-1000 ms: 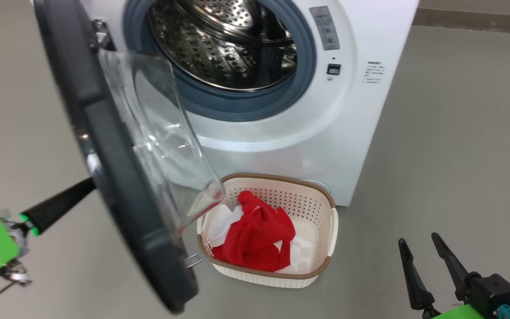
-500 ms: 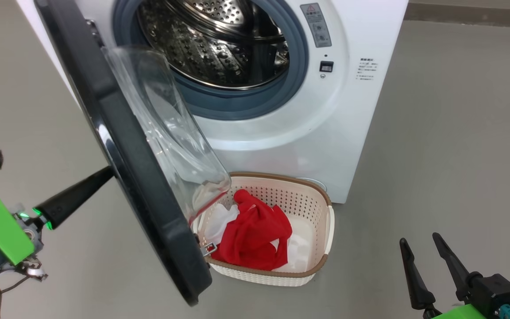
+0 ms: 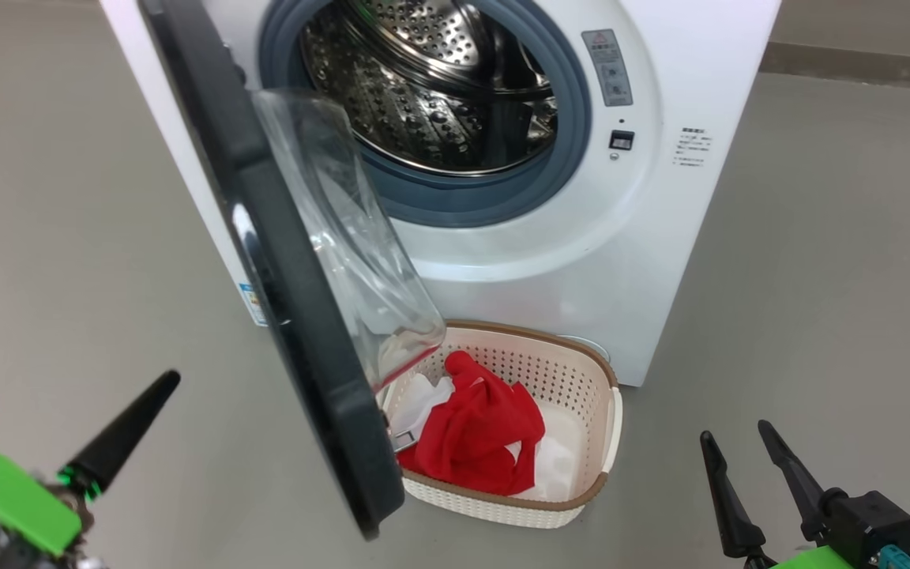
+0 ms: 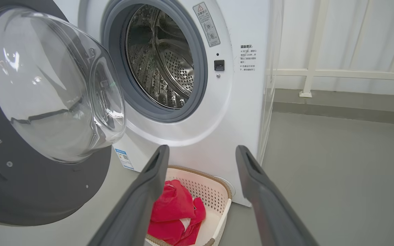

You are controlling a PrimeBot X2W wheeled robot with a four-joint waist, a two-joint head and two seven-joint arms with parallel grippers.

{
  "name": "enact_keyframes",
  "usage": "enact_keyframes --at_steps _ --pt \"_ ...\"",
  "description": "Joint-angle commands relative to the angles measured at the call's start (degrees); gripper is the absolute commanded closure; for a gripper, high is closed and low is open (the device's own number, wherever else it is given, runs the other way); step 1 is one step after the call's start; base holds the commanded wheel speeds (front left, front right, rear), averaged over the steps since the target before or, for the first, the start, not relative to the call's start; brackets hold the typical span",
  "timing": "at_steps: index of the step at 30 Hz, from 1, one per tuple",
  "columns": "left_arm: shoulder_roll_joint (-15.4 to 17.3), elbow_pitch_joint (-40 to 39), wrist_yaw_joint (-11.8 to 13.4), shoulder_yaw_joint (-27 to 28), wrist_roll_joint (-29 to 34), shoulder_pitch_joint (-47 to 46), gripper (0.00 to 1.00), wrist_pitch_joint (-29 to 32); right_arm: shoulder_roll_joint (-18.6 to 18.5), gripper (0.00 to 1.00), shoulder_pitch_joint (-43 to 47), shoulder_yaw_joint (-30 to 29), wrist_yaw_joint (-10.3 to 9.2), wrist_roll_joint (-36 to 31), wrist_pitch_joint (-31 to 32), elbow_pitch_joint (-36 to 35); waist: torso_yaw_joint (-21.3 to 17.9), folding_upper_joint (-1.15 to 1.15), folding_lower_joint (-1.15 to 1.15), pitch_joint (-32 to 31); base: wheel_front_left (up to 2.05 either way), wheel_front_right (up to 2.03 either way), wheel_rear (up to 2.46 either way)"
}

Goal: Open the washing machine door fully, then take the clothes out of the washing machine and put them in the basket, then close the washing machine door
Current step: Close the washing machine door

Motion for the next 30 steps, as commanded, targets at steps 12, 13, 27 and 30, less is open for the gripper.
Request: enact_keyframes --at_steps 12,13,27,30 --pt "-2.7 2.5 -0.4 2.8 0.6 7.5 0.0 -13.0 -0.7 0.0 -1.1 1.7 0.37 1.3 -0.4 -0.6 2.4 0.0 0.0 -1.2 0.0 0.0 0.0" --pt "-2.9 2.8 -0.4 2.4 0.9 8.0 0.0 -14.0 -0.7 0.0 -1.1 1.7 0.37 1.4 -0.4 -0.5 2.5 0.0 0.0 -1.3 0.0 0.0 0.0" --pt "-3.7 9.6 -0.4 -6.7 7.8 11.2 0.0 -31.6 -0.7 0.0 -1.4 1.9 0.37 2.1 -0.4 -0.1 3.0 0.0 0.0 -1.3 0.0 0.0 0.0" --pt "-3.1 12.7 -0.4 -9.5 11.0 10.8 0.0 -35.5 -0.7 0.0 -1.5 2.0 0.37 2.4 -0.4 -0.1 3.0 0.0 0.0 -1.3 0.0 0.0 0.0"
